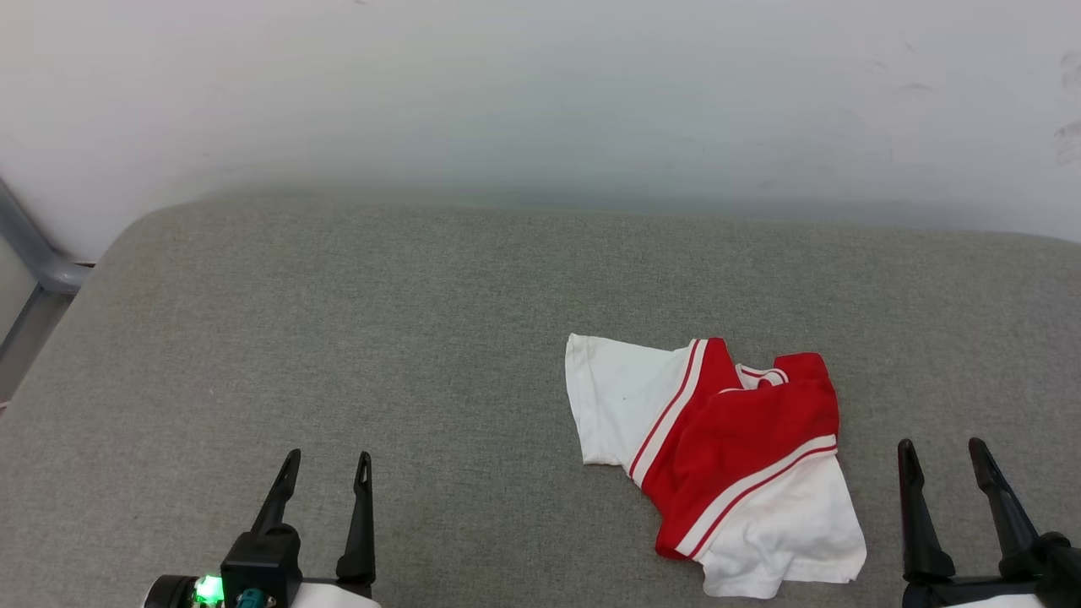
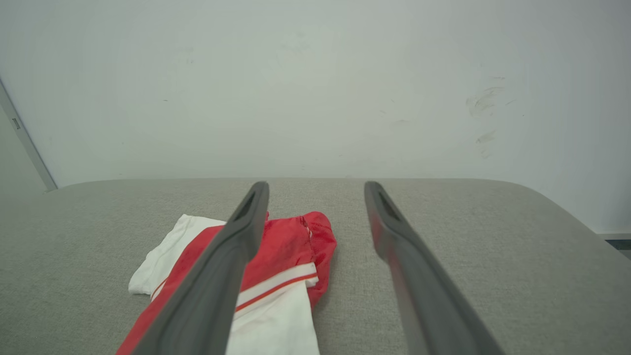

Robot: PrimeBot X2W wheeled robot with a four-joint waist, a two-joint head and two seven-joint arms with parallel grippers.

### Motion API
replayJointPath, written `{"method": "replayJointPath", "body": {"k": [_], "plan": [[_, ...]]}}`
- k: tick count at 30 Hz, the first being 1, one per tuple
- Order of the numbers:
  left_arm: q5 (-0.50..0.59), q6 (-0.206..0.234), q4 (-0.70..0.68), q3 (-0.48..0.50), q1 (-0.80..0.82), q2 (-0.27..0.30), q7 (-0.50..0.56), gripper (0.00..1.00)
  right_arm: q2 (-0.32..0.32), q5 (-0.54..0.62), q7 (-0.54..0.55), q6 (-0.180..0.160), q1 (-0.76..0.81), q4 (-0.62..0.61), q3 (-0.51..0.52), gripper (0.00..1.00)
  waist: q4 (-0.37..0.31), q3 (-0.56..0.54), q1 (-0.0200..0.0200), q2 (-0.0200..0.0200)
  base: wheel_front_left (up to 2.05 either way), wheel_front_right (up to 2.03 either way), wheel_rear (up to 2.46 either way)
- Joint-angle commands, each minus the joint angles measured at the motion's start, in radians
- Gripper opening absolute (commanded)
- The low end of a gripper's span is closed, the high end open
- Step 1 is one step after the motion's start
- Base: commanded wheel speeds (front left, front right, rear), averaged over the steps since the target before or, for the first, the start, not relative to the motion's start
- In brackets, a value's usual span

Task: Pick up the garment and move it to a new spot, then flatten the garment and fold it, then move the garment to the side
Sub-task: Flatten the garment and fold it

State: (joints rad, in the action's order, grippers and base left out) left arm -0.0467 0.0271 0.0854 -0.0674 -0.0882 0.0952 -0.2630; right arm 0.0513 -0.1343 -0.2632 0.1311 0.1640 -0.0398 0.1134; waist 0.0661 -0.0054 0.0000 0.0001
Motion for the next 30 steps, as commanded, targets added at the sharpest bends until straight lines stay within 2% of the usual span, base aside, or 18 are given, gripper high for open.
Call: {"method": "replayJointPath", "body": {"k": [1,8,15,16,20,25,30], "plan": [[0.007,-0.003,0.001,0.003,-0.007,-0.001,-0.003,1.00,-0.002,-0.005,-0.002,-0.001,0.003,0.001,-0.001,1.00,-0.001,0.000,0.0000,-0.0001,0.00,0.00,0.00],[0.012,-0.023,0.004,0.011,0.025,0.003,-0.003,1.00,-0.002,-0.006,-0.002,-0.001,-0.006,0.001,-0.001,1.00,-0.007,0.003,0.0000,-0.0001,0.00,0.00,0.00],[0.007,-0.097,0.021,-0.004,0.187,0.045,-0.003,1.00,-0.002,0.001,-0.002,-0.001,-0.031,-0.007,-0.015,1.00,-0.032,0.031,0.0000,-0.0001,0.00,0.00,0.00],[0.007,-0.097,0.021,-0.004,0.187,0.045,-0.003,1.00,-0.002,0.001,-0.002,-0.001,-0.031,-0.007,-0.015,1.00,-0.032,0.031,0.0000,-0.0001,0.00,0.00,0.00],[-0.004,-0.134,0.059,-0.030,0.327,0.085,-0.003,1.00,-0.002,0.006,-0.002,-0.001,-0.058,-0.017,-0.021,1.00,-0.065,0.072,0.0000,-0.0001,0.00,0.00,0.00],[-0.045,-0.155,0.144,-0.112,0.540,0.157,0.007,1.00,-0.002,0.009,-0.002,-0.001,-0.098,-0.029,-0.022,1.00,-0.113,0.137,0.0000,-0.0001,0.00,0.00,0.00],[-0.177,-0.155,0.205,-0.296,0.753,0.248,0.100,1.00,-0.002,0.001,-0.002,-0.001,-0.130,-0.034,-0.019,1.00,-0.157,0.195,0.0000,-0.0001,0.00,0.00,0.00]]}}
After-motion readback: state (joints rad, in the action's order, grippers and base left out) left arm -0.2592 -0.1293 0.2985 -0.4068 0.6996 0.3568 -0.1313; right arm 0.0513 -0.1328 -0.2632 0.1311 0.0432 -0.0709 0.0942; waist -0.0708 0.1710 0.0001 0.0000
